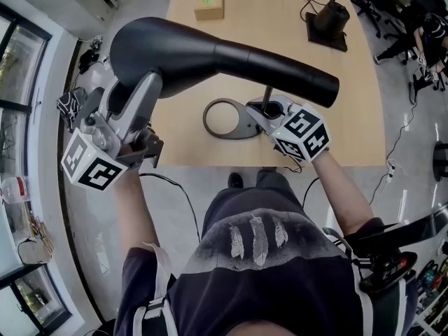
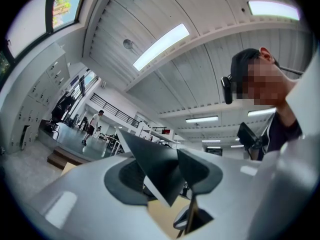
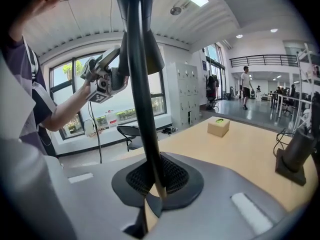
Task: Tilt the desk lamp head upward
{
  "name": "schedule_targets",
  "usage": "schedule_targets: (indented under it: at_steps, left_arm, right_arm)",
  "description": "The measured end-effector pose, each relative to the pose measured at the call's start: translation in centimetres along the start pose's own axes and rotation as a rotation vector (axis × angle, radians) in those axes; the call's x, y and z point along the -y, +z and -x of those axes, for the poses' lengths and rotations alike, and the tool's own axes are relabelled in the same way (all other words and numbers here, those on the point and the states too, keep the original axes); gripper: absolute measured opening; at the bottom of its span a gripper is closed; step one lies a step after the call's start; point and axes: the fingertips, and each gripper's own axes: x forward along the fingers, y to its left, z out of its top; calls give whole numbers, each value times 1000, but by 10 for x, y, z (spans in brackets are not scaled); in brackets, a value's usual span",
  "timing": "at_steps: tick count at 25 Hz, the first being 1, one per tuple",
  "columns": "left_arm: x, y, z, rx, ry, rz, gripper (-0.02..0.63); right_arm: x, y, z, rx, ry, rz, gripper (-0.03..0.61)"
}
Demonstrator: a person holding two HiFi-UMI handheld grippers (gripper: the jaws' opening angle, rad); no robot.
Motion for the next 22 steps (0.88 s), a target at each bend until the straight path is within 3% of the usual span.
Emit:
schedule_targets:
  at_steps: [13, 20, 21, 22]
  left_arm:
    - [18, 33, -13, -34, -24, -147, 181]
    - [10, 38, -12, -44, 24, -147, 188]
    - [10, 38, -12, -44, 25, -146, 187]
    - [10, 38, -12, -44, 25, -144, 187]
  right_arm:
    - [-2, -19, -16, -59, -4, 69, -8]
    - [-7, -13, -17, -48, 5, 82, -3]
    - [-8, -11, -14, -32, -6, 100, 6]
    - [-10, -6, -8, -9, -22, 116, 101]
